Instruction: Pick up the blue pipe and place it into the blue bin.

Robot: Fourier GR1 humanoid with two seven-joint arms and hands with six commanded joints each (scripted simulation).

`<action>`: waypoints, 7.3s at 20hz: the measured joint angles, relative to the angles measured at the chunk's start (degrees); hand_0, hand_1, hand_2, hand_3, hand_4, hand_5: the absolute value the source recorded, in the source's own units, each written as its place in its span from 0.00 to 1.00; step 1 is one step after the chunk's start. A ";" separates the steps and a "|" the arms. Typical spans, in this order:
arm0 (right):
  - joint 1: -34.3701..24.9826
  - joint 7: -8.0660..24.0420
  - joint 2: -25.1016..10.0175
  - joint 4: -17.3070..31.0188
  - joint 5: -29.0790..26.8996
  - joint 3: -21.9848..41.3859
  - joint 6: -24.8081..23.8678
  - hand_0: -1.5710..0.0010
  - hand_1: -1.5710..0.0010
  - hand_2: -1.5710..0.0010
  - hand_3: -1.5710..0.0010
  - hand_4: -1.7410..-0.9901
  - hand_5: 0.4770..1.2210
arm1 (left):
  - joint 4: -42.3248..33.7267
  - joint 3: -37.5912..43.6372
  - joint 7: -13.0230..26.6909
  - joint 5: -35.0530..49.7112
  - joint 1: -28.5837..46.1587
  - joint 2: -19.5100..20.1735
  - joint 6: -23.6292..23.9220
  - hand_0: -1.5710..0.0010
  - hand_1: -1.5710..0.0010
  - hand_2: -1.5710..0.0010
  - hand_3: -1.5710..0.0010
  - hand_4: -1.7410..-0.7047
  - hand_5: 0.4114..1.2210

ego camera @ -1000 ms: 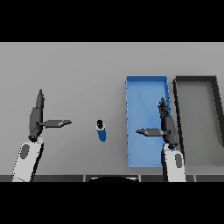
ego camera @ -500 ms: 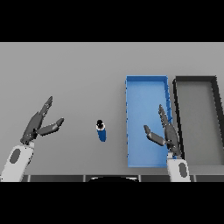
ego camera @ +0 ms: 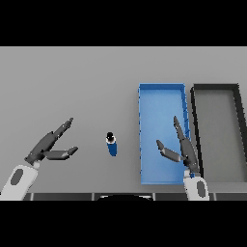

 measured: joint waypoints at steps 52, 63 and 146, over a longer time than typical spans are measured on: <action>2.03 -0.51 -0.50 -1.85 -0.42 -1.03 -0.21 1.00 1.00 1.00 1.00 0.81 0.17 | 2.92 -17.78 2.52 -10.48 -12.98 -31.27 5.35 0.01 0.01 0.00 0.05 0.00 1.00; 3.60 -5.53 -0.23 -0.83 -9.07 -2.80 5.54 1.00 1.00 1.00 1.00 0.73 0.18 | 3.03 -18.16 5.94 -11.51 -13.87 -30.94 5.78 0.00 0.00 0.00 0.05 0.00 1.00; -64.78 31.59 -12.93 8.83 -58.63 -10.21 8.36 0.00 0.00 0.00 0.00 0.01 0.88 | 2.13 -19.33 10.71 -15.58 -14.77 -23.79 0.84 1.00 1.00 1.00 1.00 0.80 0.10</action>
